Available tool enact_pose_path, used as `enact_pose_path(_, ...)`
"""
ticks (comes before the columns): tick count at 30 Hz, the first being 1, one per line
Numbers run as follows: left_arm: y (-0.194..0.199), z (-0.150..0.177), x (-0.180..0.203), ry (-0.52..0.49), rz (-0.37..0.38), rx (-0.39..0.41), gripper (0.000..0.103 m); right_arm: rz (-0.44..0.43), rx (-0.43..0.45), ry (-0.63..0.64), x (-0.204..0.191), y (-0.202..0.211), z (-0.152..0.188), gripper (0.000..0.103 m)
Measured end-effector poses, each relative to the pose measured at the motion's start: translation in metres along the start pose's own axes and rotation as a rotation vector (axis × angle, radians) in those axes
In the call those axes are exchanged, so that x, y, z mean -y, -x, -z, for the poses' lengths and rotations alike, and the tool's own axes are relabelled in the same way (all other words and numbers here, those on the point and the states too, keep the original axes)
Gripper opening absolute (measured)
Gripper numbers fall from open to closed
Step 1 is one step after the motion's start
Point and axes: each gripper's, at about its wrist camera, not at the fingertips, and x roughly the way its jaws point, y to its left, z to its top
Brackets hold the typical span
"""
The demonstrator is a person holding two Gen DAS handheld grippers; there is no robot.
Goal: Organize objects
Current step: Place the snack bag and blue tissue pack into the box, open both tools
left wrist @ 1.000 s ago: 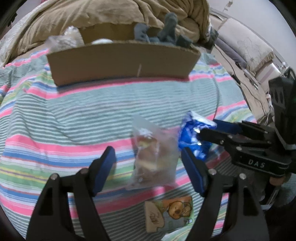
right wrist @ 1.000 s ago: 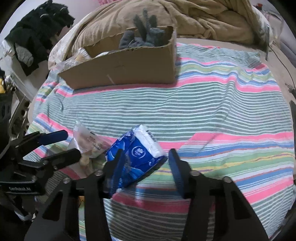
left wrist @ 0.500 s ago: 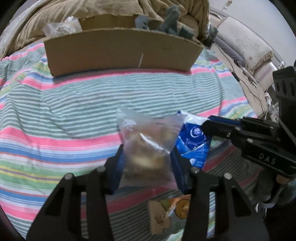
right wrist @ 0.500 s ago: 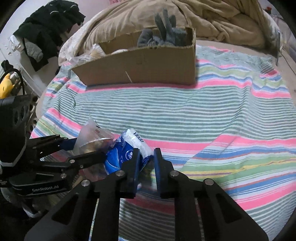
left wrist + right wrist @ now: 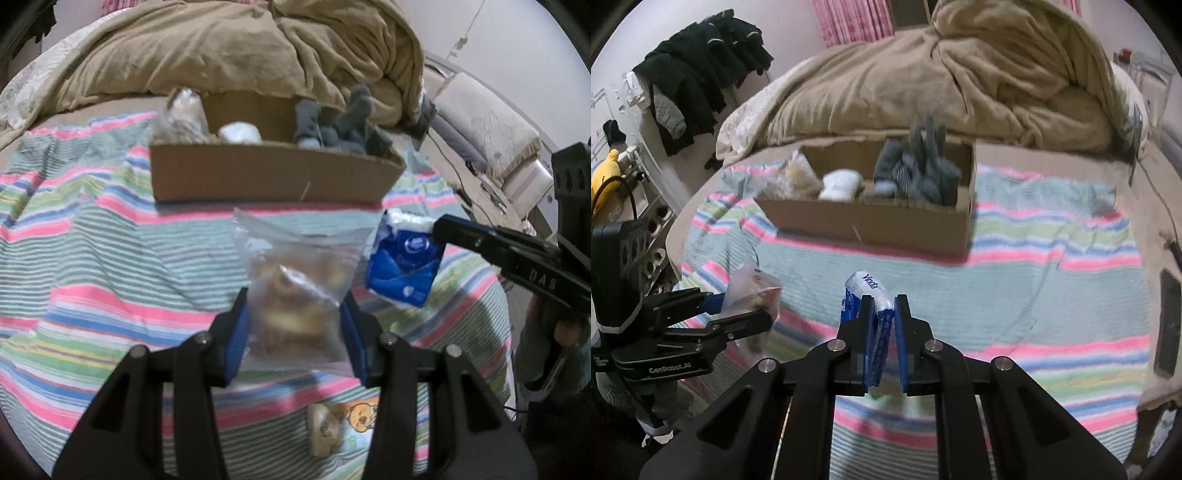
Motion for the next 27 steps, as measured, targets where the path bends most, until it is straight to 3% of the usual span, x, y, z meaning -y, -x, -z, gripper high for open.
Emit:
enact_pose_path(15,0.028,-0.035,-0.017,0.016,-0.009,0.107,0.047,0.005,0.137,0.09,-0.009,0.024,-0.075,0.012)
enact_pose_path(27,0.034,-0.064,-0.032,0.032,-0.013,0.16,0.047,-0.005,0.124,0.13,-0.012,-0.027,-0.122,0.012)
